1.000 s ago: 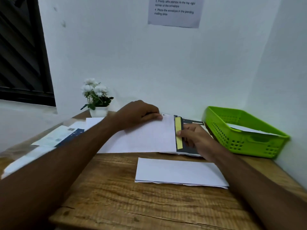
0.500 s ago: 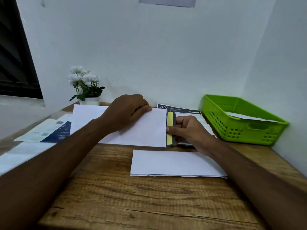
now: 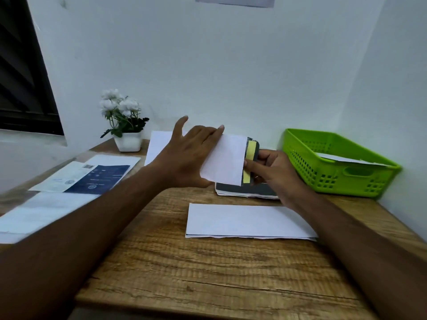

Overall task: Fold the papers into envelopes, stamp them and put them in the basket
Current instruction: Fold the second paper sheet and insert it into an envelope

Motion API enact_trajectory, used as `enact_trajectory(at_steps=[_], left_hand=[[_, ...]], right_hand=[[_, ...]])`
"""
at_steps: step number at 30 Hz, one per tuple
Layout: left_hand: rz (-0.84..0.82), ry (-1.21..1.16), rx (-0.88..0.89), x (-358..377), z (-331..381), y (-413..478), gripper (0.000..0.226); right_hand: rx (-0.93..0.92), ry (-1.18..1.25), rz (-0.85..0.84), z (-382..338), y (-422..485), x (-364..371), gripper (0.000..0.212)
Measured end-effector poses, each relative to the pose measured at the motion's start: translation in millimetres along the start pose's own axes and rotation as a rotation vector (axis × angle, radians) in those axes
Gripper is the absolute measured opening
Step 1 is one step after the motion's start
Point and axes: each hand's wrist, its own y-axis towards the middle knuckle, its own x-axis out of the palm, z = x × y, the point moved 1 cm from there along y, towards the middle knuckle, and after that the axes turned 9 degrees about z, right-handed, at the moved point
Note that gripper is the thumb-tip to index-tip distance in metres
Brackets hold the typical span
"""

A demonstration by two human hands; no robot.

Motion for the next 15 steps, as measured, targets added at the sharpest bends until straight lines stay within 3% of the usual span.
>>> enact_trajectory(at_steps=[8,15], left_hand=[[0.073,0.03,0.055,-9.1,9.1,5.2,0.104],[0.058,-0.005,0.061,-10.5,14.3,5.5,0.111]], right_hand=[[0.011,-0.073,0.101,3.3,0.7,-0.6,0.008],[0.083,-0.053,0.112,2.6,-3.1,0.2,0.02]])
